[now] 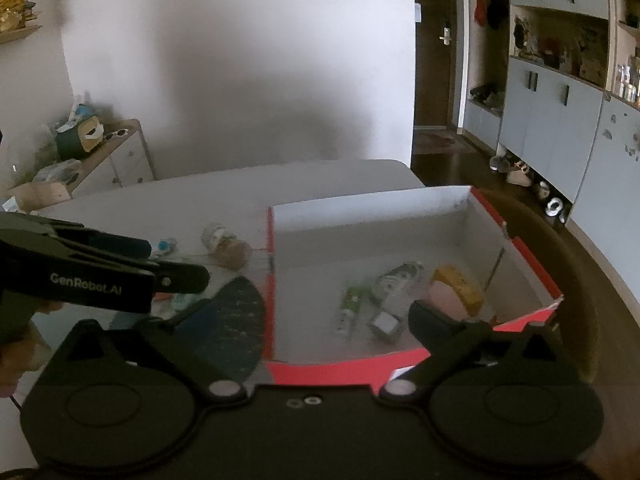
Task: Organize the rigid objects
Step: 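Withdraw both tools from the box back over the table items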
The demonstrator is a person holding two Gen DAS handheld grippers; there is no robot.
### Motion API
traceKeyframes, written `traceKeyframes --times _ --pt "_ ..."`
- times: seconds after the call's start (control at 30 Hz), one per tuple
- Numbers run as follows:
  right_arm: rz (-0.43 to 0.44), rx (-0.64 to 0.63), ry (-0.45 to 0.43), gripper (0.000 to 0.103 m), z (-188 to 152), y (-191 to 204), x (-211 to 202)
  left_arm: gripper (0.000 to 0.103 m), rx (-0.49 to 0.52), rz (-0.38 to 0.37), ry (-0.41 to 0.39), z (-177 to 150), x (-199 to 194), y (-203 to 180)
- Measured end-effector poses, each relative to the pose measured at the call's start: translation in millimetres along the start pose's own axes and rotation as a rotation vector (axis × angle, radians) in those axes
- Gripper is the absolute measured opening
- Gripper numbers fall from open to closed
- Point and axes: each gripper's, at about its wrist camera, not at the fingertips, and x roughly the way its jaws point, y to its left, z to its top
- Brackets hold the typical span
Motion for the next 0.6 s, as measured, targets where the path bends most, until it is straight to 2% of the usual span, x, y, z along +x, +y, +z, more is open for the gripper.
traceKeyframes --times 0.27,0.5,0.6 --pt "0.007 -0.006 0.0 0.102 -1 36 2 0.081 -0.029 0.025 -0.043 -17 -24 40" --pt "0.023 -0.013 0.012 0.102 -5 67 9 0.082 -0.076 0.028 -0.055 -31 -36 82" --pt "0.021 -0.019 0.019 0.102 -7 79 13 0.082 -0.093 0.052 -0.058 -37 -37 100"
